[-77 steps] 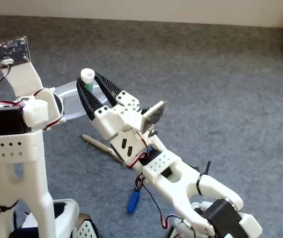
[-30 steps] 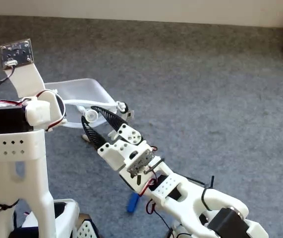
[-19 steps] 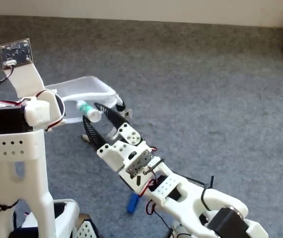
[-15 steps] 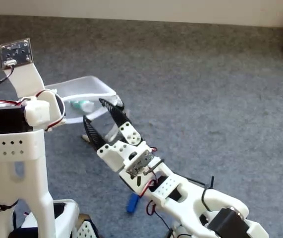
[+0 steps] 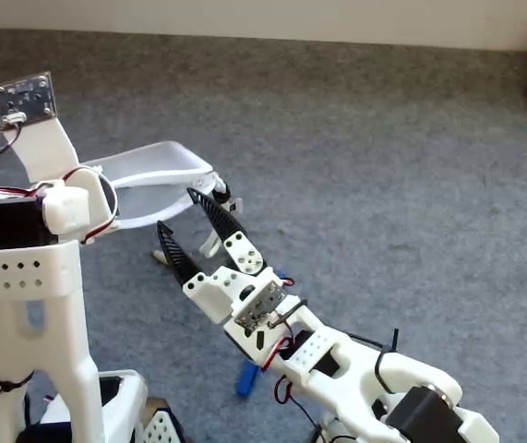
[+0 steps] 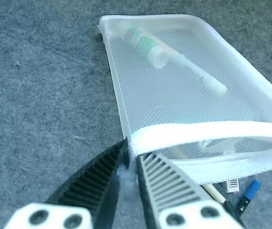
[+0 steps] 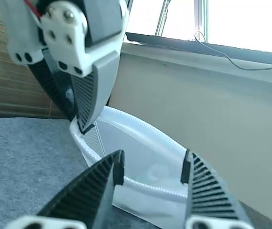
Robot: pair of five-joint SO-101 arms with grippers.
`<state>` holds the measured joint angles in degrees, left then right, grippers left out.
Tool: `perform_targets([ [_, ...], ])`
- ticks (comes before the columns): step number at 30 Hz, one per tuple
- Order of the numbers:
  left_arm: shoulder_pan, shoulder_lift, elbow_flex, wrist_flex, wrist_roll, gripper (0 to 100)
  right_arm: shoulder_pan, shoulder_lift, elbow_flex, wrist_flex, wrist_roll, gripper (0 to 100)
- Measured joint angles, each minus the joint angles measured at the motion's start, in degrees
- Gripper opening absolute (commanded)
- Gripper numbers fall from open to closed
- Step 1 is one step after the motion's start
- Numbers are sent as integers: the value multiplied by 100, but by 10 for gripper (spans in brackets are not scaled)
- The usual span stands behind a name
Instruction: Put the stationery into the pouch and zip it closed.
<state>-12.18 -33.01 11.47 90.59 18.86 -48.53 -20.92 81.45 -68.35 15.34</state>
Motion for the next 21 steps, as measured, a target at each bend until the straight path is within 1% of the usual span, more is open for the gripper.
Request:
perform_targets([
  [3, -9, 0, 0, 0, 0, 7, 0, 0, 0, 0, 0, 180],
  [10, -352, 0, 0, 0, 0, 7, 0, 0, 0, 0, 0, 180],
  [14, -404, -9, 70, 0, 0, 7, 0, 0, 0, 88, 0, 180],
  [17, -404, -18, 229, -79, 0, 7, 0, -167, 0, 642, -44, 180],
  [21, -404, -18, 308, -185, 0, 7, 202, -844, -105, 1943, -835, 180],
])
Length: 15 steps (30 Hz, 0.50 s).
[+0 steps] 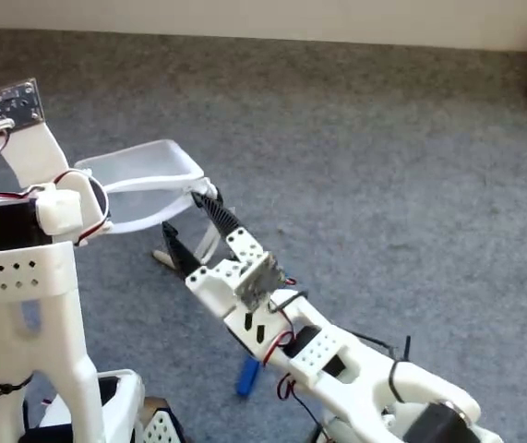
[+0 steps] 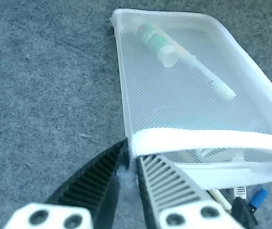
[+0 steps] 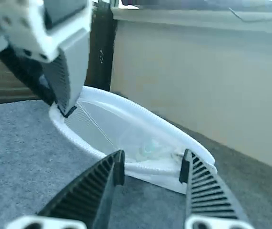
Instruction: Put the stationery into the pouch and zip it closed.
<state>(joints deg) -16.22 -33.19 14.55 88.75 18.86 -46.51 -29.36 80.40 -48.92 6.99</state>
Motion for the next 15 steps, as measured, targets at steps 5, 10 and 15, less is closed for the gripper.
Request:
perform_targets([
  [5, 0, 0, 9, -44, 0, 7, 158, -958, -343, 2110, -466, 180],
  [10, 0, 0, 9, -44, 0, 7, 167, -1451, -695, 3543, -527, 180],
  [15, -26, 9, 18, -44, 0, 7, 176, -1521, -1424, 5090, -527, 180],
])
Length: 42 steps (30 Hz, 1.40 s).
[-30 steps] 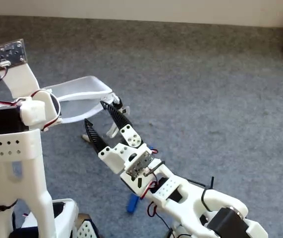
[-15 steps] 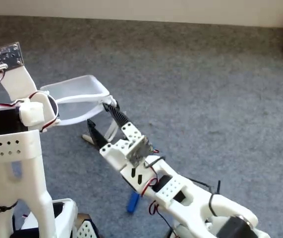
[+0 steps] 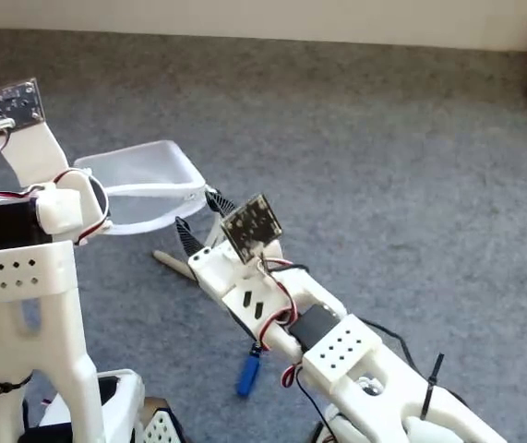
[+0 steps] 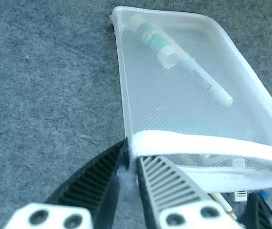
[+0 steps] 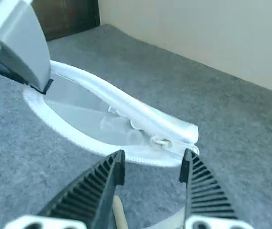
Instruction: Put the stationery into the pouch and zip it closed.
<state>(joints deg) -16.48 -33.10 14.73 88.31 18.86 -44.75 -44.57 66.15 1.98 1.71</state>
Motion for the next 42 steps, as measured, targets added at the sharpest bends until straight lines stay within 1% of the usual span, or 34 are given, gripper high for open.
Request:
perform_targets([
  [4, -105, 0, 0, 0, 0, 7, 0, 0, -624, 1301, -9, 180],
  [9, -290, 0, 0, -9, 0, 7, 0, 0, -1424, 2637, -9, 180],
  [12, -360, 0, 0, -105, 0, 7, 0, 0, -1741, 3288, -9, 180],
  [16, -387, 0, 88, -193, 0, 7, 53, 0, -1837, 3877, -9, 180],
  [19, -387, 0, 88, -229, 0, 7, 149, 0, -1837, 4105, -9, 180],
  [26, -440, 0, 88, -237, 0, 7, 369, 237, -1837, 4167, -88, 180],
  [33, -949, 0, 97, -255, 0, 7, 396, 1899, -1987, 4167, -229, 180],
  [37, -1002, 0, 97, -255, 0, 7, 501, 2840, -2497, 4167, -229, 180],
  [42, -1002, 0, 97, -255, 0, 7, 624, 3648, -3015, 4167, -229, 180],
])
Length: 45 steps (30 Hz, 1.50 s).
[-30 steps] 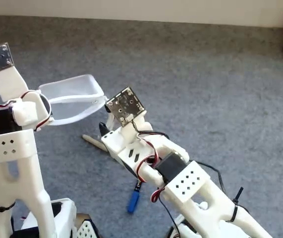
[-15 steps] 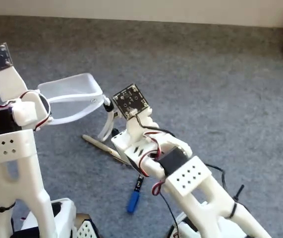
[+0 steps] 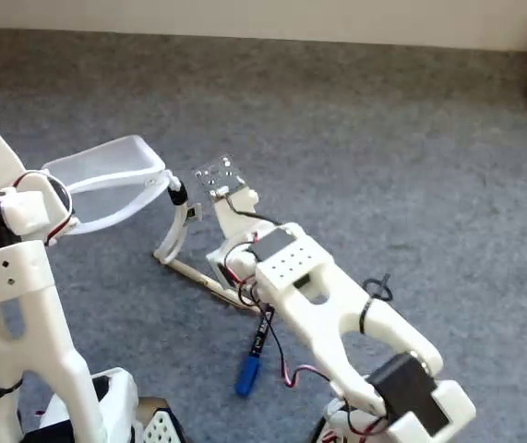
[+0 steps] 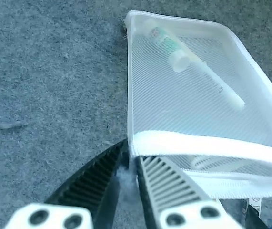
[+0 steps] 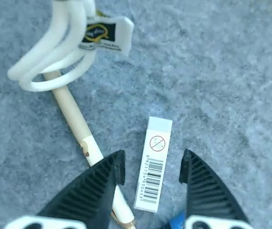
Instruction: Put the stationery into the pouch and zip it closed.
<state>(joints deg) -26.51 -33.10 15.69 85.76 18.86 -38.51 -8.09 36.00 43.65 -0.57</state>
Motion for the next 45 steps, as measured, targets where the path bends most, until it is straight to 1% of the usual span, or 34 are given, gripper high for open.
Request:
perform_targets([
  [5, 0, 0, 0, 0, 0, 7, 97, 589, -475, 0, 0, 180],
  [11, 0, 0, 0, 0, 0, 7, 105, 1108, -695, 0, 0, 180],
  [18, 0, 0, 0, 0, 0, 7, 105, 1363, -695, 0, 0, 180],
  [25, 0, 0, 18, 0, 0, 7, 105, 1565, -791, 0, 158, 179],
  [27, -9, 0, 70, 0, 0, 7, 105, 1565, -800, 0, 167, 149],
  [30, -9, 0, 79, 0, 0, 7, 132, 1565, -800, 0, 167, 72],
  [33, -9, 0, 79, 0, 0, 7, 176, 1565, -800, 0, 176, 29],
  [45, -9, 0, 79, 0, 0, 7, 185, 1565, -800, 0, 176, 19],
])
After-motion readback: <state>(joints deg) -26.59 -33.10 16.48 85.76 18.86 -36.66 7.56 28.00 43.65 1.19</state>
